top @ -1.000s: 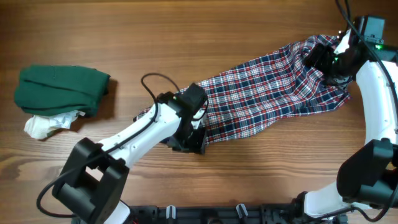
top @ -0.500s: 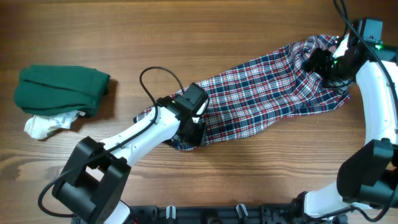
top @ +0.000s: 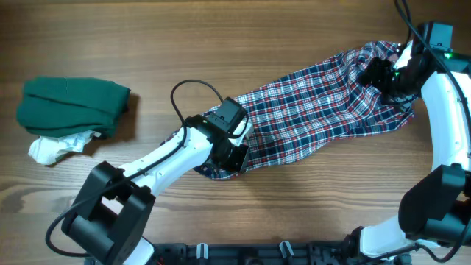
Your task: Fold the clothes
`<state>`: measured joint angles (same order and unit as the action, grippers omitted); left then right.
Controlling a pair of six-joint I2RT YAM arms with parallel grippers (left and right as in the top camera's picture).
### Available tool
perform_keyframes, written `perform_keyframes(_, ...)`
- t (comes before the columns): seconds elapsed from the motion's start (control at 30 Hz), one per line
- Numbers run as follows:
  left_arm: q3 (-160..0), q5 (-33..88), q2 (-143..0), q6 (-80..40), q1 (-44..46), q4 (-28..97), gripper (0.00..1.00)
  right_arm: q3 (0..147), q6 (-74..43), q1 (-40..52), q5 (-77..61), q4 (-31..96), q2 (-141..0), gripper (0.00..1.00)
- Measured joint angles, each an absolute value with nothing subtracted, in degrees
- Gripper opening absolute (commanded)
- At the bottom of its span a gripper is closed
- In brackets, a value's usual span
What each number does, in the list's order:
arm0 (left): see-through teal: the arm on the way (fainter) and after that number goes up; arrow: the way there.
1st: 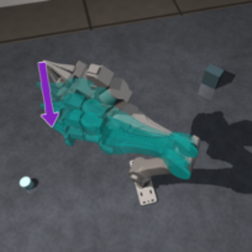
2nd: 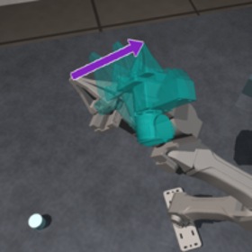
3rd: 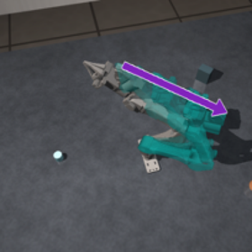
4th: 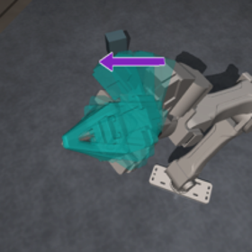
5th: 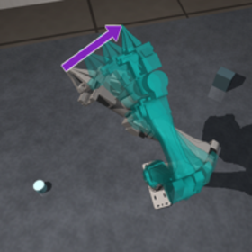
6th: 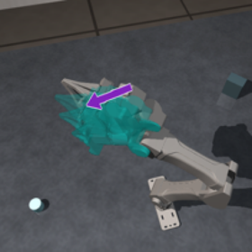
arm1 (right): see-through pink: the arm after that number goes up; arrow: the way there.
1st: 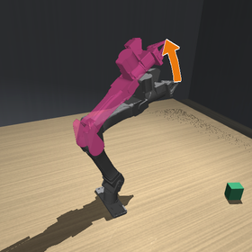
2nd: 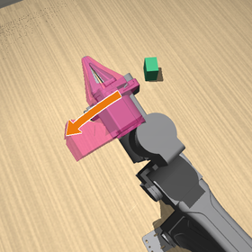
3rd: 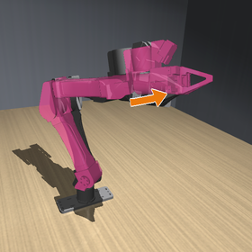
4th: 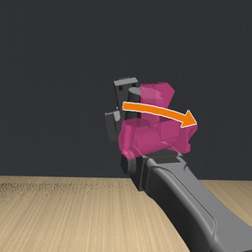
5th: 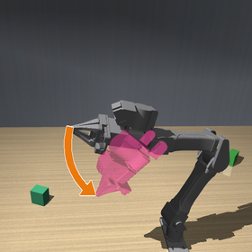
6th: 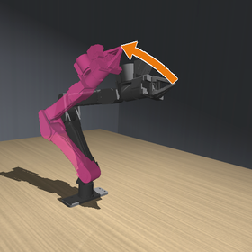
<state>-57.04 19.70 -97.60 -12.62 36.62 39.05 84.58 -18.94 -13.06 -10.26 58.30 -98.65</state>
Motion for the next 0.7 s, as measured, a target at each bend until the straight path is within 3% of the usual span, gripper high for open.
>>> perform_keyframes(0.17, -61.2, 20.1, -95.3, -12.5, 34.1, 51.1, 0.04, 84.6, -18.9, -13.1, -10.3, 58.5, -98.7, 0.84)
perform_keyframes(0.33, -81.8, 17.1, -83.9, -12.3, 25.6, 65.5, 0.04, 84.6, -16.7, -13.1, -10.2, 59.2, -98.3, 0.83)
perform_keyframes(0.5, -89.6, 12.4, -71.8, -12.2, 19.2, 67.0, 0.04, 84.6, -16.2, -13.1, -10.2, 60.9, -92.5, 0.86)
perform_keyframes(0.7, -89.5, 10.5, -74.5, -11.6, 17.8, 68.0, 0.04, 84.4, -15.2, -12.9, -11.7, 69.1, -90.3, 0.96)
